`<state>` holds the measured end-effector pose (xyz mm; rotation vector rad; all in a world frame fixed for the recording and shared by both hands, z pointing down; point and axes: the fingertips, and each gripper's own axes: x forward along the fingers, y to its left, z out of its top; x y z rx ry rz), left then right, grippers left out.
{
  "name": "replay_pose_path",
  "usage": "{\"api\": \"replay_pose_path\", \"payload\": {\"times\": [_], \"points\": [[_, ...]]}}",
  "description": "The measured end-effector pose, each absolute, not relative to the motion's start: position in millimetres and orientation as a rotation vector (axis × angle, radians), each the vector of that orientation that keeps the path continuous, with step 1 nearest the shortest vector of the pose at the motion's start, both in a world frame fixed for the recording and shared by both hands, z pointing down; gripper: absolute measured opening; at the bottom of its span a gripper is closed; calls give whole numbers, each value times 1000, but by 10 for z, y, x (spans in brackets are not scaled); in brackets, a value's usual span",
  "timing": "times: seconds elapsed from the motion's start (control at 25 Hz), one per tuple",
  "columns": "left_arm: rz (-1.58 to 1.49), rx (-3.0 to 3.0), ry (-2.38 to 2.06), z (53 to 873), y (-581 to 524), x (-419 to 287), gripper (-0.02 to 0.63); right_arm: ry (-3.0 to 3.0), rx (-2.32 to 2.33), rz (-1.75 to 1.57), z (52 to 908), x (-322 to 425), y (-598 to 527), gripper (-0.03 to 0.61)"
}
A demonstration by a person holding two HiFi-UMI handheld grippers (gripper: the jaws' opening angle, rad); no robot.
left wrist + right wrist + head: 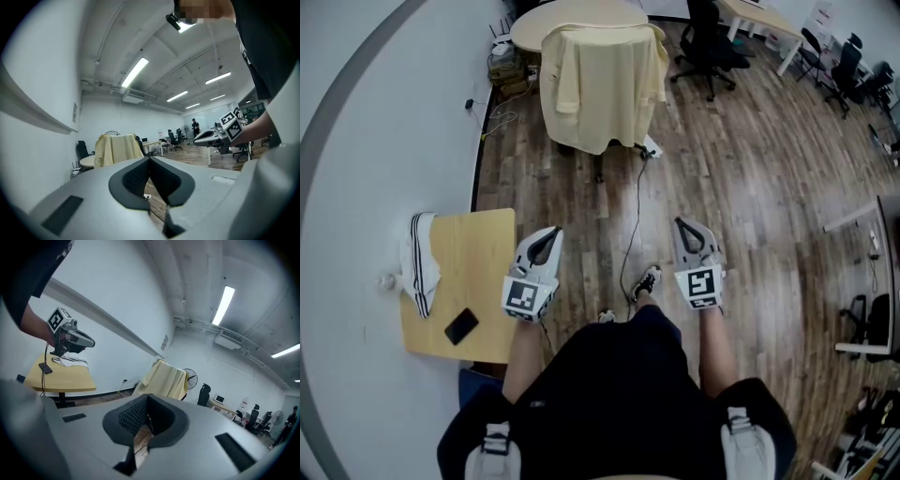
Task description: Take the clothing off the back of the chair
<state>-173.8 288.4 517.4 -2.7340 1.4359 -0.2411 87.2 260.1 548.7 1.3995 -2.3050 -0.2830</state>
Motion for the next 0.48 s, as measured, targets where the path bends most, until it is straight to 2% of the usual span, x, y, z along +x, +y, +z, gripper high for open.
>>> {"api": "replay_pose_path", "payload": {"times": [0.48], "points": [[-256,-2755,1435,5236,2810,-1628,0,-2306,1432,-229,5576,1035,2533,-6]]}}
